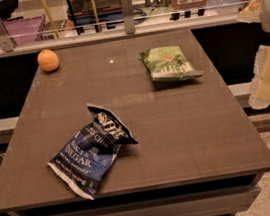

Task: Move blue chip bag near orange

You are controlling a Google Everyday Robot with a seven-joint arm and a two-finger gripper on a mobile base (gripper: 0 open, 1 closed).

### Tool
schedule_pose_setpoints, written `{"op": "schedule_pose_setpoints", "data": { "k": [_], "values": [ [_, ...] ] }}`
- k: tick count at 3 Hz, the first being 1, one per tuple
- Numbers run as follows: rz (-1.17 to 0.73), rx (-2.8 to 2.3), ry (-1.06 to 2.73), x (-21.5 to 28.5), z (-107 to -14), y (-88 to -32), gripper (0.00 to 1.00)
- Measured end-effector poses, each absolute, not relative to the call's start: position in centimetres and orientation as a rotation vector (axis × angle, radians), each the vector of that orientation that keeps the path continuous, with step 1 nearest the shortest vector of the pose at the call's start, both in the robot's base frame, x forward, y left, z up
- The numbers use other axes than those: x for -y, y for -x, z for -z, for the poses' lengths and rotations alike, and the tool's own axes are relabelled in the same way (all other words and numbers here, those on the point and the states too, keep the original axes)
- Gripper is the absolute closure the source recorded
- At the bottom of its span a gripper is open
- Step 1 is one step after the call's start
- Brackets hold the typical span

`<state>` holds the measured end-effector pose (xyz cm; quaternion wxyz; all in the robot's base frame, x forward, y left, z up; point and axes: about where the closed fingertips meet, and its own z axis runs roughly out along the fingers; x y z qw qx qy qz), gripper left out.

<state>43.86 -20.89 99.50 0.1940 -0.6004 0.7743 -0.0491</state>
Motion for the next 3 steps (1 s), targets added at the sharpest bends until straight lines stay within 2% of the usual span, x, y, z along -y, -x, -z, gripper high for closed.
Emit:
{"op": "schedule_pose_setpoints", "data": {
  "k": [1,3],
  "values": [
    [0.053,-2.104,1.655,20.6,-99.3,-44.0,0.00],
    [-0.264,-1.933,1.654,15.9,-98.2,-43.0,0.00]
  ]
}}
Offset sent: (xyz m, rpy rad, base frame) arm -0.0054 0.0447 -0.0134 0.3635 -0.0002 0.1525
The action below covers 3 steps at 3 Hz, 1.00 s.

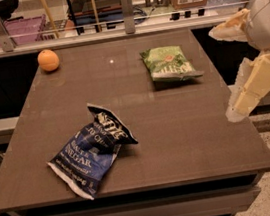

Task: Move blue chip bag near orange

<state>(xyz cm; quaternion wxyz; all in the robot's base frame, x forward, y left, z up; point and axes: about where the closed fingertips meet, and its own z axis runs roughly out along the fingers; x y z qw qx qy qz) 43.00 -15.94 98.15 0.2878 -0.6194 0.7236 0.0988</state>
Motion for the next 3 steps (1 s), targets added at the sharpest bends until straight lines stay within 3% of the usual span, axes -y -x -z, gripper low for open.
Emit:
{"op": "schedule_pose_setpoints", "data": {
  "k": [3],
  "values": [
    [-0.529,-1.768,1.498,9.7,-95.2,-41.3,0.00]
  ]
}}
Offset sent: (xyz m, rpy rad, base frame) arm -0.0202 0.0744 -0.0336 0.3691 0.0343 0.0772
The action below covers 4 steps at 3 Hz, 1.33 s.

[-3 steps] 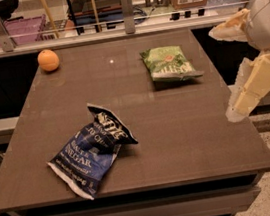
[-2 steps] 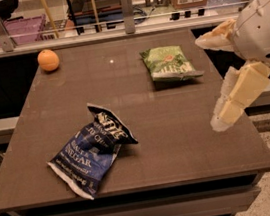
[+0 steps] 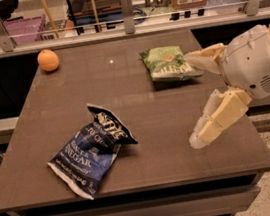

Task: Move blue chip bag near orange

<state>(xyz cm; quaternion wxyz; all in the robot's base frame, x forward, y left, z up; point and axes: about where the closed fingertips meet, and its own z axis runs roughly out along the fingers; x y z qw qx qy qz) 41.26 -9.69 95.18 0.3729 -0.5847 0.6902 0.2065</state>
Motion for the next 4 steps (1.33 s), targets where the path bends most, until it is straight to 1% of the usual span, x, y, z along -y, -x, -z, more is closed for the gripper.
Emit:
{"op": "schedule_pose_setpoints", "data": {
  "k": [2,3,4],
  "values": [
    [-0.412,-1.785,1.337,8.3,-92.1,-42.6,0.00],
    [-0.391,-1.813,1.324,7.3,-90.3,-43.8,0.00],
    [-0.413,-1.813,1.349,5.7,-89.0,-44.9,0.00]
  ]
}}
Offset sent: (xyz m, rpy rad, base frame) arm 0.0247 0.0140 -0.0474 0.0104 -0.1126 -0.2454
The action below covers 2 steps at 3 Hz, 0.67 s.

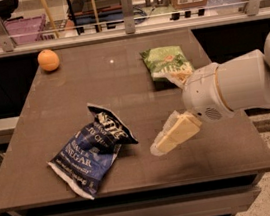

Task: Move blue chip bag near orange

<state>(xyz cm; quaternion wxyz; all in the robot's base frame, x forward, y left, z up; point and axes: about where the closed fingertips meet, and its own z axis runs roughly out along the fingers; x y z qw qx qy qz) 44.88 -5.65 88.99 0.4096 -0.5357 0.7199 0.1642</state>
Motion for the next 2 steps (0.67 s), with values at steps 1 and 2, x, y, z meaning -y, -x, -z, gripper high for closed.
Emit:
{"op": "schedule_pose_setpoints", "data": {
  "k": [1,2],
  "values": [
    [-0.464,-1.794,1.383,3.8,-88.2,-45.8,0.00],
    [-0.511,-1.765,1.409,2.2,-87.9,-46.3,0.00]
  ]
}}
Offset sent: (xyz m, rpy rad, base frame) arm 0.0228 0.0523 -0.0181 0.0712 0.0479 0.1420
